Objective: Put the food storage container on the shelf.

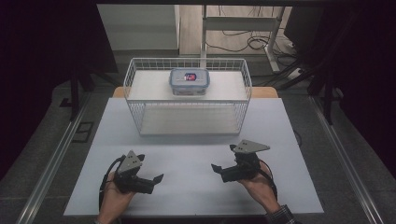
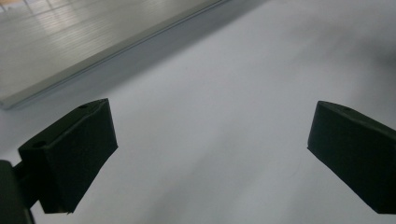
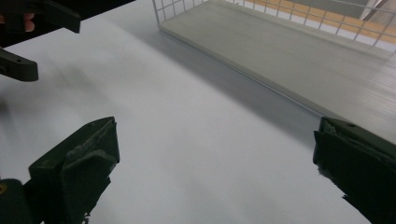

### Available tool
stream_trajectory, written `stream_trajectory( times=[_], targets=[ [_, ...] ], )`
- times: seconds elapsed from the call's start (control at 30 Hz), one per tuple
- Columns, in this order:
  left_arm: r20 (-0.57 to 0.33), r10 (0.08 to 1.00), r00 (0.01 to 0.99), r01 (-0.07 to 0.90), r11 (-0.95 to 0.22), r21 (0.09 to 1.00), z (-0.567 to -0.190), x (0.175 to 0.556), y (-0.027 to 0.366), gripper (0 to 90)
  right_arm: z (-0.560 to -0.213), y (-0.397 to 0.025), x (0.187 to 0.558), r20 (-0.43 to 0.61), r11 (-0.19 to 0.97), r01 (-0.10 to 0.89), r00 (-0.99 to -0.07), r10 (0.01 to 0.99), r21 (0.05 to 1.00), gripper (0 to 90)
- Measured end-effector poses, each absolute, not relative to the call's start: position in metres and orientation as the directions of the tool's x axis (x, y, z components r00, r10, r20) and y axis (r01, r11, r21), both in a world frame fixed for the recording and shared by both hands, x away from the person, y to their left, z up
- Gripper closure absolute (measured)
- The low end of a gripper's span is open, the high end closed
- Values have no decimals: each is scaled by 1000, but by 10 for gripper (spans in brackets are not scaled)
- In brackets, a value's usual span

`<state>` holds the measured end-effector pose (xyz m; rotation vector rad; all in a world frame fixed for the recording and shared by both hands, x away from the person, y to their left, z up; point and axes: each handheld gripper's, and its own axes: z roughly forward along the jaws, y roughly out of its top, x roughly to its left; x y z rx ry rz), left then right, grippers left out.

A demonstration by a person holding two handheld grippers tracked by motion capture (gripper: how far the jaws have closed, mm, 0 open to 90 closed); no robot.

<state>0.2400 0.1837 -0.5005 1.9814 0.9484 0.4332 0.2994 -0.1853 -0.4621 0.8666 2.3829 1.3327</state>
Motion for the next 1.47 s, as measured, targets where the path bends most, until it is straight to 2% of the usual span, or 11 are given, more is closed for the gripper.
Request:
stream_trajectory(
  times=[0.53,1.03,1.27,1.47],
  targets=[
    [-71,799,597,498,-299,814,-512,220,212,7,-476,-217,289,18,392,390,-727,686,833,0],
    [-4,836,549,529,-344,775,-524,204,228,3,-492,-237,272,-4,431,430,-704,710,794,0],
    [-72,850,521,600,-305,739,-534,202,239,1,-504,-243,268,9,445,471,-695,719,762,0],
    [-77,847,526,622,-321,714,-538,204,237,0,-514,-240,270,9,482,503,-698,716,717,0]
  ],
)
